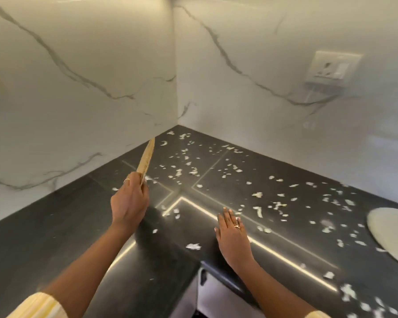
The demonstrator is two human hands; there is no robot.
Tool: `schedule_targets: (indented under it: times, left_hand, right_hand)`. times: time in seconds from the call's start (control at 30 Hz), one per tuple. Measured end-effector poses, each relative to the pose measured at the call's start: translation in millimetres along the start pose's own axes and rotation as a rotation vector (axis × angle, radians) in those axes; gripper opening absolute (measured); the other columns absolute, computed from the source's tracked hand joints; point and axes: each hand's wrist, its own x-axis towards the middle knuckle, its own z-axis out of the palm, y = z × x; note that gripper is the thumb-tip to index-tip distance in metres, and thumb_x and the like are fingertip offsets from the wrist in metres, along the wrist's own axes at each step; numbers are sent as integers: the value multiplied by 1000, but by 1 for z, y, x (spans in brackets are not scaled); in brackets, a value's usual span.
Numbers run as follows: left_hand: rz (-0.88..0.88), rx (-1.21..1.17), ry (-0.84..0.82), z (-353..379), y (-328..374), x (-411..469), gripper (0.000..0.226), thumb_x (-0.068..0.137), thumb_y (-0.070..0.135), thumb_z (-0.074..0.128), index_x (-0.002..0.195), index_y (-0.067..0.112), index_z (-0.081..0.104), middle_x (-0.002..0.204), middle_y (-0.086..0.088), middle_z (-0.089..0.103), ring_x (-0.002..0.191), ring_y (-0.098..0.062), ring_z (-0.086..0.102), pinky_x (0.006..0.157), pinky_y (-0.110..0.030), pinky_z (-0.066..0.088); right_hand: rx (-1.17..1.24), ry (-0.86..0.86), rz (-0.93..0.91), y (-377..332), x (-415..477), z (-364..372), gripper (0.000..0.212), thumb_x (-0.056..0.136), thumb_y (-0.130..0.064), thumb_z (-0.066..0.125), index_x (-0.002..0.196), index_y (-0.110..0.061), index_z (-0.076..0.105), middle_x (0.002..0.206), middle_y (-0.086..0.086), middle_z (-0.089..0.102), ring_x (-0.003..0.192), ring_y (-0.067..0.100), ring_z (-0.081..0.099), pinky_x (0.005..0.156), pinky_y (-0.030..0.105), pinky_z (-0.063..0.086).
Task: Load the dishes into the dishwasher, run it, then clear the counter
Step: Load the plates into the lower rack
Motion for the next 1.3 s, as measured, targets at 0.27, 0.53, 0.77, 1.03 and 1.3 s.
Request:
schedule_targets:
  times: [0.27, 0.53, 0.77, 1.03, 1.3]
  left_hand:
    - [-136, -571, 5, 67, 197, -69, 13, 91, 15, 51, 86, 14, 39, 81, -5, 47, 73, -24, 45, 65, -33, 31]
    - [-222, -785, -188, 110, 307, -126, 12, 93, 18, 50, 90, 14, 39, 80, -2, 52, 72, -24, 51, 64, -31, 37]
    - [-64, -678, -291, 139, 339, -153, 15, 95, 17, 47, 90, 19, 33, 68, 6, 48, 56, -7, 48, 44, -21, 32]
    - [98, -619, -289, 133, 341, -152, 17, 94, 12, 49, 88, 16, 33, 65, 2, 47, 50, -9, 44, 41, -18, 37]
    - [206, -535, -309, 129, 342, -166, 17, 94, 14, 48, 89, 16, 32, 66, 3, 42, 53, -12, 40, 44, -18, 28]
  right_hand:
    - [-9, 36, 427, 199, -81, -52, 18, 70, 0, 73, 87, -1, 69, 88, 19, 70, 80, 34, 69, 67, 38, 55]
    - [61, 41, 1009, 350, -133, -75, 32, 95, -21, 46, 113, 2, 57, 113, 25, 54, 103, 41, 52, 83, 42, 45]
    - [384, 30, 1360, 420, -126, -65, 71, 87, -36, 61, 136, 5, 30, 142, 30, 21, 128, 47, 26, 104, 51, 33]
    - [505, 14, 1586, 445, -99, -71, 97, 80, -23, 73, 146, -3, 5, 149, 26, 16, 136, 39, 19, 110, 48, 22]
    - [435, -94, 1605, 478, -104, -71, 39, 90, -9, 55, 122, 13, 49, 121, 29, 53, 111, 42, 53, 95, 49, 44]
